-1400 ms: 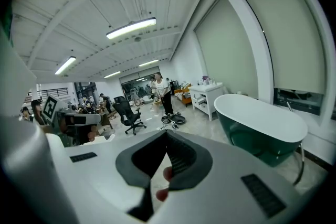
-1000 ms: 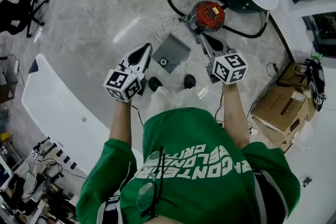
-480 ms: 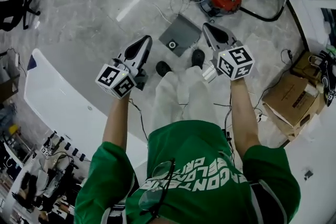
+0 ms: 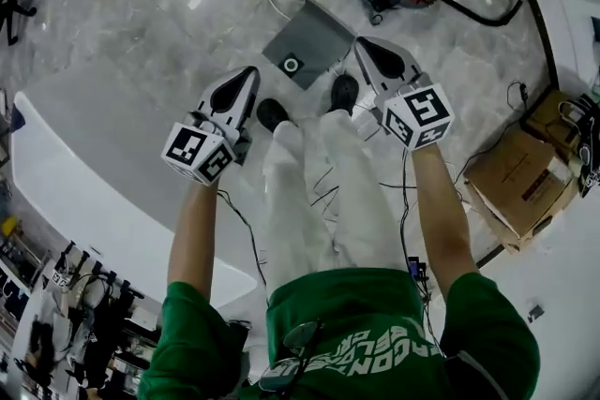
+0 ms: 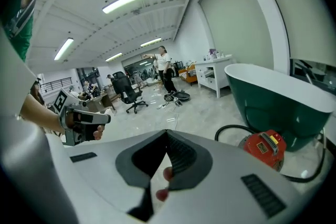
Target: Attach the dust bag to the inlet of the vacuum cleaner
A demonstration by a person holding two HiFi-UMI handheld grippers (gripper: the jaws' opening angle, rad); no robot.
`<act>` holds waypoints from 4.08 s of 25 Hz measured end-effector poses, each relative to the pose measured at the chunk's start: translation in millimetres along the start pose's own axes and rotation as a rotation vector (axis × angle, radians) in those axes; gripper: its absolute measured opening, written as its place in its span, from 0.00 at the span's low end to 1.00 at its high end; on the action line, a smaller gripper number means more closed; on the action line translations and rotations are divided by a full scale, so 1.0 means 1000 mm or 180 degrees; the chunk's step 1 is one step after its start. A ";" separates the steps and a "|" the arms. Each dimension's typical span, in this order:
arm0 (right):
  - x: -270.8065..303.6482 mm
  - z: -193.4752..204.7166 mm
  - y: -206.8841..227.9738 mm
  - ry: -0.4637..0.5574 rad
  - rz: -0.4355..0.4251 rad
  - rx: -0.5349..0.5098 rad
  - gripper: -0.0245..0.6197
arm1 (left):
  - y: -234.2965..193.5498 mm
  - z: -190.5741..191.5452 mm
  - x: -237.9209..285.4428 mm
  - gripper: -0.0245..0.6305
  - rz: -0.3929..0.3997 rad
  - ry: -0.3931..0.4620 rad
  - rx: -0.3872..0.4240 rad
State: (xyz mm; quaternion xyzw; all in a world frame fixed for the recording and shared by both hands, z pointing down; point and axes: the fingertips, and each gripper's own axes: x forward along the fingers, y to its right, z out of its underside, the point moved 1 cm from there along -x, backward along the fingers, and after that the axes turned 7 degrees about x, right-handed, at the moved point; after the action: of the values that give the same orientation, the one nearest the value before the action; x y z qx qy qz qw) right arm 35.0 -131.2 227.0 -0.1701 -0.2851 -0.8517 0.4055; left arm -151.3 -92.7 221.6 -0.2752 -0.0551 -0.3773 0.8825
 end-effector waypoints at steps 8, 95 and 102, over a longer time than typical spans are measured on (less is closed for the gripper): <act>0.074 0.115 0.035 -0.0177 -0.0250 -0.0075 0.05 | -0.057 0.120 0.035 0.03 0.0071 -0.0295 0.0206; 0.336 0.582 0.145 -0.0324 0.0148 -0.1415 0.12 | -0.209 0.623 0.264 0.03 0.1092 -0.1129 0.1759; 0.329 0.572 0.176 -0.0242 0.0618 -0.1192 0.09 | -0.196 0.608 0.290 0.03 0.1144 -0.1089 0.1915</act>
State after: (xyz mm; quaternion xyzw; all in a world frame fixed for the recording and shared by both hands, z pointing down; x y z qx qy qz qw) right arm 5.9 -59.4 905.5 -0.3011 -0.1192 -0.8397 0.4359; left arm -14.6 -66.7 909.6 -0.0683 -0.2606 -0.1323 0.9539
